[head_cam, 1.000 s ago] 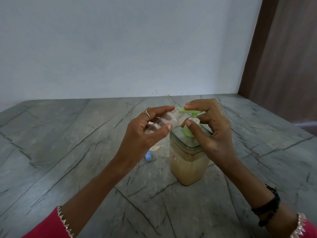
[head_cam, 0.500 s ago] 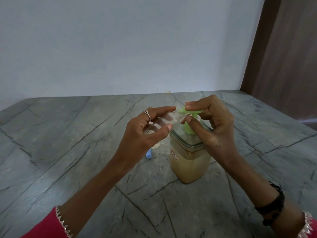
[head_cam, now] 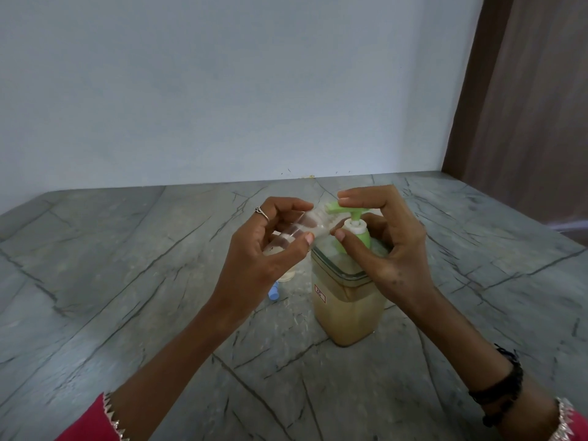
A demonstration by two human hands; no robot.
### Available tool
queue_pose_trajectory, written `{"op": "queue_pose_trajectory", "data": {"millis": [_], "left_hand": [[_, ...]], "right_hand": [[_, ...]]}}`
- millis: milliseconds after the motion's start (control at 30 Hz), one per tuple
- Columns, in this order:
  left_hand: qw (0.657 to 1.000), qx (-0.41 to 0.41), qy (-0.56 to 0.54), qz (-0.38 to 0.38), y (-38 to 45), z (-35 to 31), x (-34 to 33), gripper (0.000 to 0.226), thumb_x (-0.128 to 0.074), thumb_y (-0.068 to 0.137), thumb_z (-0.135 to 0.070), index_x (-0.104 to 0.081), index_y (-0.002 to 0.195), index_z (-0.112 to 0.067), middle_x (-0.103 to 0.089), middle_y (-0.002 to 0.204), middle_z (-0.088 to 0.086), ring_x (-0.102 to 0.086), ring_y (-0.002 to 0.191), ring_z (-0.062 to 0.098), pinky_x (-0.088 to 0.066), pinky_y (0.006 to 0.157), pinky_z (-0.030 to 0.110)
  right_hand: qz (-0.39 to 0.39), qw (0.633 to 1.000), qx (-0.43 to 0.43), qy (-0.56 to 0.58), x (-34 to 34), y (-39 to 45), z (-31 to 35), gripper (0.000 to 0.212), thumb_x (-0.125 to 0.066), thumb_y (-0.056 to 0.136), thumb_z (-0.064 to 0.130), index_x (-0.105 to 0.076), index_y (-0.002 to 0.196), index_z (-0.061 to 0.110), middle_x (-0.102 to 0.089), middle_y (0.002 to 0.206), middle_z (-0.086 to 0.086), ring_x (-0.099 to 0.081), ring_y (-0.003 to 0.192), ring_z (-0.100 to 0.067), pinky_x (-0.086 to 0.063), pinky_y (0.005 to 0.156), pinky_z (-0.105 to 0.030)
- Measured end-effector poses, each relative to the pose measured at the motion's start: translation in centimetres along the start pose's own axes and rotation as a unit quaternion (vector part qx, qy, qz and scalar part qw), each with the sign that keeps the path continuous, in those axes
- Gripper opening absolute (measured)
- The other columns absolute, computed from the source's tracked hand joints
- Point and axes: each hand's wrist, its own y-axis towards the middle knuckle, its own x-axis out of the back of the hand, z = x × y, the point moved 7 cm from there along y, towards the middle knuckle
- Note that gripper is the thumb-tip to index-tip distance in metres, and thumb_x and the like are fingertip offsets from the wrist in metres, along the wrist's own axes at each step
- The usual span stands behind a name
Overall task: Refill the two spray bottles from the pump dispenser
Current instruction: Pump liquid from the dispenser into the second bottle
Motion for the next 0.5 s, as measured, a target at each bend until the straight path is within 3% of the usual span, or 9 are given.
{"op": "queue_pose_trajectory", "data": {"millis": [200, 300, 500], "left_hand": [[1.000, -0.008, 0.007, 0.007, -0.16, -0.35, -0.05, 0.028, -0.060, 0.073, -0.031, -0.059, 0.101, -0.028, -0.067, 0.094, -0.020, -0.063, 0.088, 0.002, -0.054, 0.076, 0.023], [1.000, -0.007, 0.013, 0.006, -0.22, -0.24, -0.04, 0.027, -0.060, 0.074, -0.031, -0.059, 0.101, -0.028, -0.067, 0.094, -0.021, -0.063, 0.089, 0.002, -0.054, 0.076, 0.026], [1.000, -0.005, 0.006, 0.001, -0.23, -0.11, -0.05, 0.030, -0.060, 0.072, -0.034, -0.058, 0.101, -0.029, -0.067, 0.095, -0.020, -0.064, 0.090, 0.006, -0.054, 0.076, 0.021]], "right_hand": [[-0.035, 0.998, -0.034, 0.029, 0.47, 0.44, -0.05, 0.024, -0.068, 0.078, 0.008, -0.060, 0.097, 0.020, -0.062, 0.098, 0.009, -0.066, 0.094, -0.009, -0.058, 0.068, -0.036], [-0.039, 0.998, -0.034, 0.026, 0.46, 0.56, 0.01, 0.025, -0.069, 0.076, 0.007, -0.061, 0.094, 0.024, -0.062, 0.092, 0.008, -0.066, 0.094, -0.008, -0.057, 0.068, -0.032], [-0.015, 1.000, -0.009, -0.003, 0.10, 0.14, -0.08, 0.033, -0.067, 0.079, -0.005, -0.057, 0.103, 0.015, -0.060, 0.102, -0.003, -0.064, 0.095, -0.011, -0.054, 0.074, -0.021]]}}
